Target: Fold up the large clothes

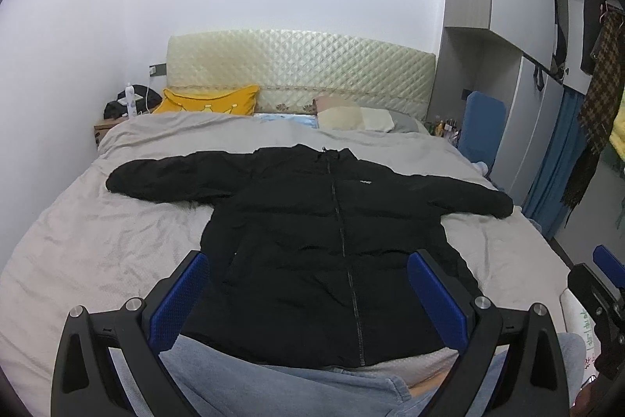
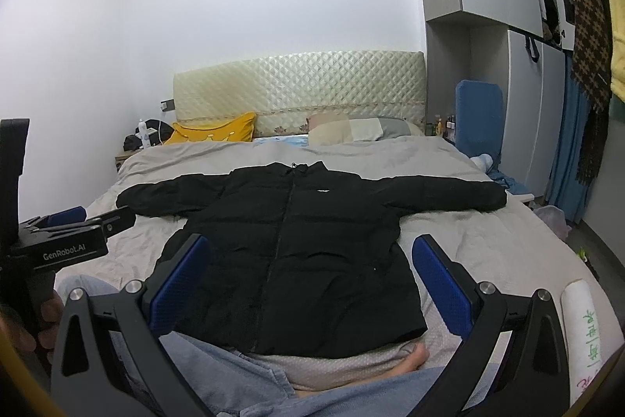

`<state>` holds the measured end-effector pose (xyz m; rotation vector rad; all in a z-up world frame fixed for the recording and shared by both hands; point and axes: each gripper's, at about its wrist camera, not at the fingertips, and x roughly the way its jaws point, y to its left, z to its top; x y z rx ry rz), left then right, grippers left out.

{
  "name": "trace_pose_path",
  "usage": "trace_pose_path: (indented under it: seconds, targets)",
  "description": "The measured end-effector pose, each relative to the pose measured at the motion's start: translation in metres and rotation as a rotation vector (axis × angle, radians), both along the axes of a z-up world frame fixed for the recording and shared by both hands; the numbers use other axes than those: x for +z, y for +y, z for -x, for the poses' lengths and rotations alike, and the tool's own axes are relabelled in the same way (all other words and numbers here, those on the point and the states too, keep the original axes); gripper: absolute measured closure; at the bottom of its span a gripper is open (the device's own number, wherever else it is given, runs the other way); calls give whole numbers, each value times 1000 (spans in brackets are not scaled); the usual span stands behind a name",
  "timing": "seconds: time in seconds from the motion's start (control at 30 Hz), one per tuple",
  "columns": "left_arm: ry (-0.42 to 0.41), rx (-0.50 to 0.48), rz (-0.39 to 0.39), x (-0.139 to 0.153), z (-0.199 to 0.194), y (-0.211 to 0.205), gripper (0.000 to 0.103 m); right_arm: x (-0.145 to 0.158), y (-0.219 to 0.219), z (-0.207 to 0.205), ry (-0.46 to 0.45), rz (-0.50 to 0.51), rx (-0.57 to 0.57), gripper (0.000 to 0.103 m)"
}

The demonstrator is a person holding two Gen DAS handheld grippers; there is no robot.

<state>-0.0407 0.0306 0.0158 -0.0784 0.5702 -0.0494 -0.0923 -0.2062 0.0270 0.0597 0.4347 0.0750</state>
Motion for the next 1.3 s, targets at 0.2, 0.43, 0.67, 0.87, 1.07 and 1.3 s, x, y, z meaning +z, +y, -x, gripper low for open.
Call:
trace_pose_path:
  seconds: [0.2, 0.43, 0.67, 0.87, 1.07, 1.3]
  targets:
    - [-12, -6, -4, 5, 9, 7, 0, 3, 7, 10, -9, 2, 0, 0]
    - [-28, 0, 13, 12, 18, 17, 0, 11, 17, 19, -11, 9, -2, 0]
    - [-34, 7, 22, 12, 23, 25, 0, 16, 34, 24, -22, 28, 11, 0]
    - [-21, 28, 1, 11, 12, 24, 0, 16, 36, 12, -11, 14, 33, 0]
    - [-12, 40, -5, 7, -1, 28, 0, 10, 31, -6, -4, 16, 19, 0]
    - [16, 61, 4, -1, -16, 35, 0, 0, 38, -22, 34, 25, 36, 0]
